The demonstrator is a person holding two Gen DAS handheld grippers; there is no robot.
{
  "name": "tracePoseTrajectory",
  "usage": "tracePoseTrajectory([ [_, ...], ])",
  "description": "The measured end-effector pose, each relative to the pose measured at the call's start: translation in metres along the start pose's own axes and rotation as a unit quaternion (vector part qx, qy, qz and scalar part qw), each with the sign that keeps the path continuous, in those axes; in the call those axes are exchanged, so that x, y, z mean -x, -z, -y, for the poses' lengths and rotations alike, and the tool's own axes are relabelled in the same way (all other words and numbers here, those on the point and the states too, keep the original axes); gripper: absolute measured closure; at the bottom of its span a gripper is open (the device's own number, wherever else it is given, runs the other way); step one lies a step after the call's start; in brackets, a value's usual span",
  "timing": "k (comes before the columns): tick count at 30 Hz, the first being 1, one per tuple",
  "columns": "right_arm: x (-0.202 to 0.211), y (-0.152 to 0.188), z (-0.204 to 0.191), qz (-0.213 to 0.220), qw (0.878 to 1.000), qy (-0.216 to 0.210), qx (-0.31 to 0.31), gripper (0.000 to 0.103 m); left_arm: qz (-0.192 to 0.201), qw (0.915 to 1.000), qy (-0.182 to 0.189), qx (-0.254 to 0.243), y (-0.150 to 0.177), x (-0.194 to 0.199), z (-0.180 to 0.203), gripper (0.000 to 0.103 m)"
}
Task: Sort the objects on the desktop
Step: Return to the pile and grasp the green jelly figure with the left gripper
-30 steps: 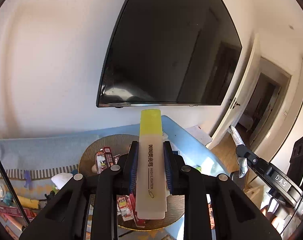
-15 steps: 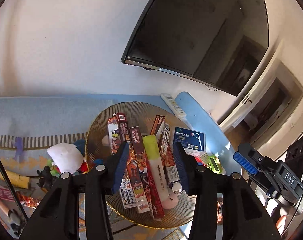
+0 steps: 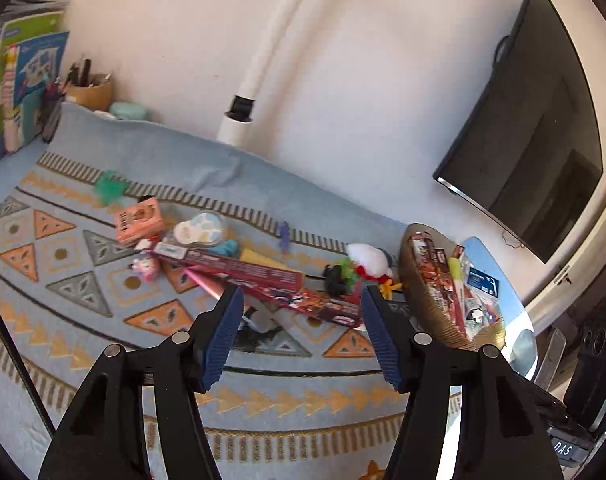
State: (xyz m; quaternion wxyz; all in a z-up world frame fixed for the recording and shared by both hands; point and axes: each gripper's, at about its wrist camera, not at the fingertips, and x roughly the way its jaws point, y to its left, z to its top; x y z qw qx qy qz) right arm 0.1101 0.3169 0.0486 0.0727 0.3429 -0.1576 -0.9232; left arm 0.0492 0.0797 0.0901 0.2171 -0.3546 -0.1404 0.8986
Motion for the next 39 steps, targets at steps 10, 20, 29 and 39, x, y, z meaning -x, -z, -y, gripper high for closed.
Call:
tracePoseTrajectory([
  [10, -0.02, 0.007, 0.047, 0.018, 0.995, -0.003, -0.095, 0.035, 0.005, 0.9916, -0.096, 0.086, 0.044, -0.004, -0.124, 0.043],
  [20, -0.024, 0.009, 0.025, 0.014, 0.999, 0.017, -0.041, 0.035, 0.0, 0.9873, -0.119, 0.105, 0.044, -0.013, -0.13, 0.043],
  [29, -0.028, 0.01, 0.023, 0.006, 0.999, 0.027, -0.026, 0.035, -0.019, 0.9921, -0.101, 0.073, 0.038, -0.019, -0.122, 0.043],
  [39, -0.035, 0.008, 0.029, -0.007, 0.998, 0.033, -0.046, 0.035, -0.049, 0.9862, -0.157, -0.019, -0.066, -0.07, -0.155, 0.043],
])
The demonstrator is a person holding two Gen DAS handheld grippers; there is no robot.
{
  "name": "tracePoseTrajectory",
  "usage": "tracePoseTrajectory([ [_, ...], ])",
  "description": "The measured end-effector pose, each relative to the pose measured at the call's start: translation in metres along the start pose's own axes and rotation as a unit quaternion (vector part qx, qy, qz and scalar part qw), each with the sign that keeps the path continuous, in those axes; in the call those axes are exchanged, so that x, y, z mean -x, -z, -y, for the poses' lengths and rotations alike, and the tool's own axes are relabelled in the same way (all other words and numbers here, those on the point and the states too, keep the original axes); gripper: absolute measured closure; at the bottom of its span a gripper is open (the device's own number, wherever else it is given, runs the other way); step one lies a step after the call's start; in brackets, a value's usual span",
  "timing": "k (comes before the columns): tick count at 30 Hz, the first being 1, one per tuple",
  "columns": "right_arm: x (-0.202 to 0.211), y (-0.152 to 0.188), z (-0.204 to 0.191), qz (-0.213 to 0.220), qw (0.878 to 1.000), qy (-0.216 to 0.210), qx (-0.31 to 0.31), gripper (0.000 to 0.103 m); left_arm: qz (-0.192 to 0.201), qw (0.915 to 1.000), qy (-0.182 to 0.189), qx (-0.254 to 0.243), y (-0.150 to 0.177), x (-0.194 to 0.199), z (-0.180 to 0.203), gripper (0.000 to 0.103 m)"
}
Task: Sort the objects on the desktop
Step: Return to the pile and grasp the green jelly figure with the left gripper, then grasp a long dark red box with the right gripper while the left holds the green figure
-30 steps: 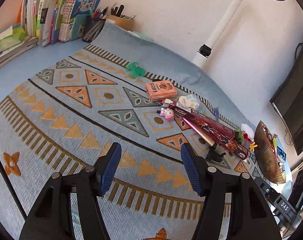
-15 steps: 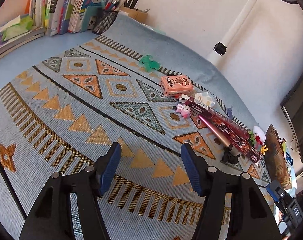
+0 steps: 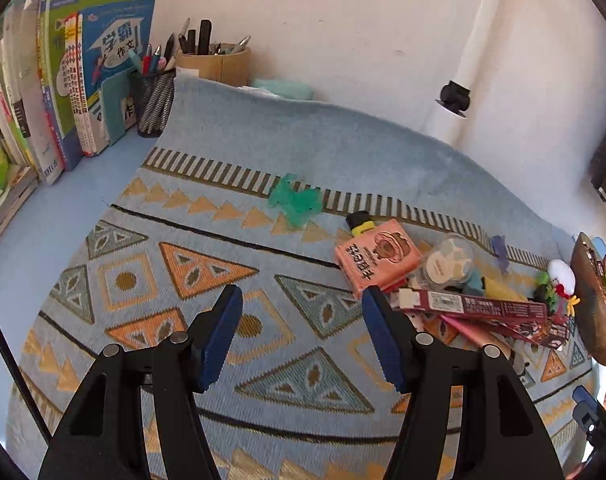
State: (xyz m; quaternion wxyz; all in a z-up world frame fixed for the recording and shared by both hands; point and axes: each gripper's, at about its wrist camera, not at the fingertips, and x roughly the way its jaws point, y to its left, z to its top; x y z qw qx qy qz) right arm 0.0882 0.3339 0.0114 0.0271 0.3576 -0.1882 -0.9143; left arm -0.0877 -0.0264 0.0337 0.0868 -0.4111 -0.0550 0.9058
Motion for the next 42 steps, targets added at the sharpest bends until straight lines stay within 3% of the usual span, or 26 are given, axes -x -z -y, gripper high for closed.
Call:
tracePoseTrajectory([
  [3, -0.004, -0.001, 0.003, -0.007, 1.0, 0.003, -0.01, 0.035, 0.001, 0.9989, 0.033, 0.032, -0.022, -0.027, -0.015, 0.043],
  [6, -0.006, -0.002, 0.007, -0.012, 1.0, 0.005, -0.021, 0.035, -0.008, 0.9985, 0.038, 0.037, -0.038, -0.056, -0.017, 0.043],
  [9, -0.009, -0.003, 0.009, -0.017, 0.999, 0.009, -0.03, 0.035, -0.006, 0.9994, 0.033, 0.002, -0.047, -0.075, -0.008, 0.043],
  [12, -0.01, -0.003, 0.011, -0.02, 0.999, 0.011, -0.036, 0.035, -0.023, 0.9986, 0.002, -0.047, -0.051, -0.091, 0.006, 0.043],
  [15, -0.01, -0.004, 0.013, -0.02, 0.999, 0.013, -0.039, 0.035, -0.024, 0.998, 0.005, -0.058, -0.055, -0.095, 0.011, 0.043],
  [16, -0.01, -0.003, 0.013, -0.02, 0.999, 0.013, -0.04, 0.035, -0.021, 0.9981, 0.004, -0.058, -0.056, -0.094, 0.01, 0.054],
  [17, -0.01, -0.004, 0.013, -0.02, 0.999, 0.014, -0.041, 0.035, -0.018, 0.9983, 0.002, -0.055, -0.056, -0.093, 0.009, 0.059],
  [19, -0.01, -0.003, 0.013, -0.02, 0.999, 0.014, -0.041, 0.035, -0.012, 0.9986, 0.026, -0.044, -0.054, -0.087, 0.004, 0.059],
  [26, -0.008, -0.003, 0.009, -0.016, 0.999, 0.021, -0.033, 0.035, 0.014, 0.9992, 0.03, -0.024, -0.022, -0.026, -0.005, 0.059],
  [28, -0.011, -0.005, 0.007, -0.037, 0.998, 0.031, -0.03, 0.035, 0.02, 0.9992, 0.034, -0.006, -0.006, -0.006, -0.009, 0.059],
  [31, -0.018, -0.018, -0.01, -0.076, 0.996, 0.036, 0.013, 0.035, 0.02, 0.9975, 0.052, 0.043, 0.024, 0.011, -0.022, 0.059],
  [35, -0.022, -0.049, -0.051, -0.057, 0.992, 0.012, 0.114, 0.035, 0.02, 0.9934, 0.086, 0.073, 0.04, 0.005, -0.03, 0.059],
  [38, -0.045, -0.066, -0.082, -0.065, 0.978, 0.002, 0.2, 0.035, 0.03, 0.9937, 0.091, 0.058, 0.04, 0.005, -0.023, 0.059],
  [42, -0.087, -0.074, -0.112, -0.087, 0.946, 0.033, 0.312, 0.035, 0.026, 0.9922, 0.103, 0.064, 0.038, 0.0, -0.024, 0.059],
])
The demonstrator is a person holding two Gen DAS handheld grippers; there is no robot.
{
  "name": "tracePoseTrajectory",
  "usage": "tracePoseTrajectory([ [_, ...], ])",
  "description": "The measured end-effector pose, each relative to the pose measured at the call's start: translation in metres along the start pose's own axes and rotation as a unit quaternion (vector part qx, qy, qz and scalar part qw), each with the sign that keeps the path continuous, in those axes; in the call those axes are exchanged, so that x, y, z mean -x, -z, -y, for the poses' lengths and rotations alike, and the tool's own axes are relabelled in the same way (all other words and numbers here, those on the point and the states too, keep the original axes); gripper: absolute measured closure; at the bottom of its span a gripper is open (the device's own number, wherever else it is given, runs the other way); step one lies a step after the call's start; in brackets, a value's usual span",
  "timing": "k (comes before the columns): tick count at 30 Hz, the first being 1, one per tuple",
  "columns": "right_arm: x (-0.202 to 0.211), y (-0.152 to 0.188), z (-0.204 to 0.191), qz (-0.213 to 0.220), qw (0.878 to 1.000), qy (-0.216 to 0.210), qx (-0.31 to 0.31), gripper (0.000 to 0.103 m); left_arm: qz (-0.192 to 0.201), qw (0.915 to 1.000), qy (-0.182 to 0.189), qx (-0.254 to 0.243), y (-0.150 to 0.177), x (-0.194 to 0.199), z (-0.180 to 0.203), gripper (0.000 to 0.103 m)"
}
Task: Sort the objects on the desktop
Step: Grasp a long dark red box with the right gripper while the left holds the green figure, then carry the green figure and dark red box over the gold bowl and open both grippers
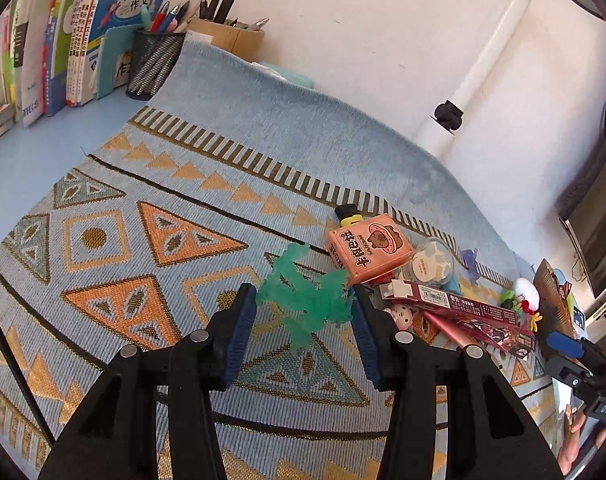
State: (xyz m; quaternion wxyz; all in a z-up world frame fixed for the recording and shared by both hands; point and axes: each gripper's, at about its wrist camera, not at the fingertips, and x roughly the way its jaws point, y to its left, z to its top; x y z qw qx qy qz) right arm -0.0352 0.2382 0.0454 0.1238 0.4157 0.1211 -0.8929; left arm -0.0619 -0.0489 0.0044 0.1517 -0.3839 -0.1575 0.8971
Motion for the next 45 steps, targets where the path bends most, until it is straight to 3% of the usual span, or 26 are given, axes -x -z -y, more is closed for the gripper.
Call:
tracePoseTrajectory([
  [4, -0.022, -0.016, -0.006, -0.007, 0.999, -0.026, 0.045, 0.035, 0.004, 0.9997, 0.018, 0.016, -0.001, 0.003, -0.007, 0.059],
  [7, -0.037, -0.026, -0.005, -0.015, 0.998, -0.013, 0.067, 0.036, -0.005, 0.9997, 0.022, 0.01, 0.0, 0.001, -0.004, 0.058],
  [10, -0.048, -0.03, -0.005, -0.032, 0.996, -0.028, 0.073, 0.055, -0.012, 0.9997, 0.023, -0.001, 0.0, -0.001, 0.001, 0.058],
  [14, -0.052, -0.027, -0.014, -0.039, 0.994, -0.043, 0.091, 0.058, -0.015, 0.9996, 0.023, -0.002, 0.0, -0.001, 0.002, 0.058],
  [16, -0.05, -0.026, -0.023, -0.033, 0.994, -0.041, 0.099, 0.069, -0.016, 0.9996, 0.023, -0.001, 0.0, -0.001, 0.002, 0.058],
  [17, -0.047, -0.025, -0.026, -0.03, 0.994, -0.043, 0.101, 0.083, -0.017, 0.9996, 0.023, -0.002, 0.0, -0.001, 0.002, 0.058],
  [20, -0.031, -0.023, -0.032, -0.008, 0.995, -0.019, 0.095, 0.086, -0.019, 0.9996, 0.022, -0.004, 0.0, -0.002, 0.004, 0.058],
  [23, 0.001, -0.018, -0.025, 0.021, 0.998, -0.023, 0.046, 0.086, -0.018, 0.9995, 0.025, -0.002, 0.0, -0.002, 0.002, 0.058],
  [26, 0.037, 0.002, -0.011, 0.045, 0.997, -0.047, -0.028, 0.086, -0.018, 0.9995, 0.027, -0.002, -0.001, -0.002, 0.003, 0.058],
  [30, 0.078, 0.053, -0.001, 0.067, 0.99, -0.063, -0.104, 0.086, -0.018, 0.9995, 0.027, -0.002, 0.0, -0.002, 0.003, 0.058],
  [33, 0.099, 0.098, -0.008, 0.085, 0.989, -0.022, -0.117, 0.086, -0.019, 0.9994, 0.028, -0.002, 0.0, -0.002, 0.003, 0.058],
  [37, 0.106, 0.146, -0.009, 0.06, 0.986, -0.002, -0.153, 0.086, -0.019, 0.9995, 0.026, -0.003, 0.0, -0.002, 0.003, 0.058],
  [41, 0.12, 0.17, 0.002, 0.058, 0.983, 0.01, -0.171, 0.086, -0.018, 0.9996, 0.023, -0.002, 0.0, -0.002, 0.003, 0.058],
  [45, 0.147, 0.177, 0.015, 0.091, 0.979, 0.039, -0.178, 0.086, -0.015, 0.9998, 0.006, -0.01, 0.001, -0.001, 0.008, 0.058],
])
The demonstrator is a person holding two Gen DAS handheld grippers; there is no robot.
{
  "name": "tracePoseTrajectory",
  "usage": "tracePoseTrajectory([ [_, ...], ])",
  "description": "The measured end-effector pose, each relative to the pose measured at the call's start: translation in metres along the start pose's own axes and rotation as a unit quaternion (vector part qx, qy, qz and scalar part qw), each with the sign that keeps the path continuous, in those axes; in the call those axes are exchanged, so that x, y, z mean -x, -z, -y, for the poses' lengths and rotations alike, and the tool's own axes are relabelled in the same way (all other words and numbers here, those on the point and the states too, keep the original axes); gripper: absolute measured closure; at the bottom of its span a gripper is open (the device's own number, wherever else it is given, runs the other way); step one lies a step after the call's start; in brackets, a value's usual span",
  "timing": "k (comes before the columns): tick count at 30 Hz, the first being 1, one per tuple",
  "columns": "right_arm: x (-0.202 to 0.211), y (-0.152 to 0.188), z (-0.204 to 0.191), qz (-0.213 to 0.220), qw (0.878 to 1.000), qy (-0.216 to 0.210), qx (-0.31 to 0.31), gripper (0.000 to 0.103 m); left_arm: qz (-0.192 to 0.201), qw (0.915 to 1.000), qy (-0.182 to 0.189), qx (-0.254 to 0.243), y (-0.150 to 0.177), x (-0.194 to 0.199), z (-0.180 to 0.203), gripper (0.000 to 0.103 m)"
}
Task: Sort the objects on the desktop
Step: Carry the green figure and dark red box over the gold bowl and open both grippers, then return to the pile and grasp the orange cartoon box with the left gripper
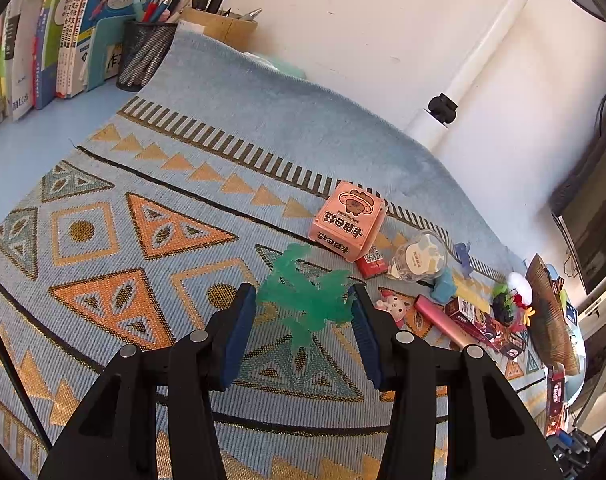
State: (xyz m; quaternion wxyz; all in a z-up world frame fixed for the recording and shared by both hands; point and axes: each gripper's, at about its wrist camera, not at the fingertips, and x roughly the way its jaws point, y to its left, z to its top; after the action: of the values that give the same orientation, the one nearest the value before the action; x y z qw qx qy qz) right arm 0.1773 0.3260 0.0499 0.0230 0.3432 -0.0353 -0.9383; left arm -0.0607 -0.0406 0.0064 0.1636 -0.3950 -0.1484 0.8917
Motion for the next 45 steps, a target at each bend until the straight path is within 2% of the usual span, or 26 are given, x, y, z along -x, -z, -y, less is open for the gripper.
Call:
tracePoseTrajectory([
  [3, 0.018, -0.005, 0.014, 0.026, 0.999, 0.006, -0.019, 0.086, -0.002, 0.9996, -0.014, -0.024, 0.005, 0.003, 0.016, 0.058],
  [6, 0.033, -0.012, 0.03, 0.047, 0.998, 0.005, -0.042, 0.086, -0.006, 0.9994, 0.022, -0.025, 0.013, 0.014, 0.041, 0.058],
  [11, 0.053, -0.036, 0.052, 0.079, 0.995, 0.021, -0.063, 0.086, 0.017, 0.9916, 0.07, -0.107, 0.009, 0.042, 0.129, 0.058],
  [15, 0.07, -0.067, 0.076, 0.118, 0.988, 0.063, -0.077, 0.086, 0.042, 0.9768, 0.142, -0.154, -0.004, 0.066, 0.208, 0.058],
  [19, 0.077, -0.095, 0.104, 0.15, 0.977, 0.116, -0.101, 0.086, 0.057, 0.9553, 0.207, -0.203, -0.01, 0.076, 0.291, 0.058],
  [23, 0.071, -0.108, 0.135, 0.167, 0.963, 0.145, -0.152, 0.086, 0.055, 0.9358, 0.252, -0.24, -0.006, 0.063, 0.358, 0.058],
  [26, 0.055, -0.114, 0.15, 0.153, 0.96, 0.162, -0.17, 0.086, 0.033, 0.9296, 0.27, -0.249, -0.001, 0.036, 0.391, 0.058],
  [30, 0.03, -0.115, 0.159, 0.128, 0.961, 0.176, -0.171, 0.086, 0.001, 0.9316, 0.268, -0.246, 0.004, -0.008, 0.415, 0.058],
  [31, 0.023, -0.115, 0.162, 0.117, 0.962, 0.173, -0.174, 0.08, -0.008, 0.9316, 0.269, -0.244, 0.007, -0.016, 0.418, 0.057],
  [32, 0.016, -0.115, 0.165, 0.103, 0.964, 0.167, -0.179, 0.06, -0.021, 0.9313, 0.272, -0.241, 0.008, -0.025, 0.421, 0.055],
  [33, 0.011, -0.114, 0.167, 0.092, 0.965, 0.158, -0.186, 0.05, -0.035, 0.9323, 0.27, -0.238, 0.01, -0.035, 0.423, 0.049],
  [34, 0.009, -0.11, 0.169, 0.09, 0.965, 0.15, -0.194, 0.046, -0.051, 0.9347, 0.264, -0.232, 0.011, -0.044, 0.424, 0.037],
  [35, 0.01, -0.106, 0.169, 0.092, 0.965, 0.145, -0.2, 0.046, -0.067, 0.9366, 0.262, -0.223, 0.013, -0.053, 0.423, 0.034],
  [38, 0.013, -0.098, 0.165, 0.091, 0.966, 0.134, -0.2, 0.046, -0.106, 0.9381, 0.261, -0.202, 0.018, -0.069, 0.416, 0.034],
  [45, 0.023, -0.088, 0.132, 0.076, 0.975, 0.089, -0.19, 0.045, -0.099, 0.9426, 0.264, -0.178, 0.016, -0.051, 0.381, 0.034],
])
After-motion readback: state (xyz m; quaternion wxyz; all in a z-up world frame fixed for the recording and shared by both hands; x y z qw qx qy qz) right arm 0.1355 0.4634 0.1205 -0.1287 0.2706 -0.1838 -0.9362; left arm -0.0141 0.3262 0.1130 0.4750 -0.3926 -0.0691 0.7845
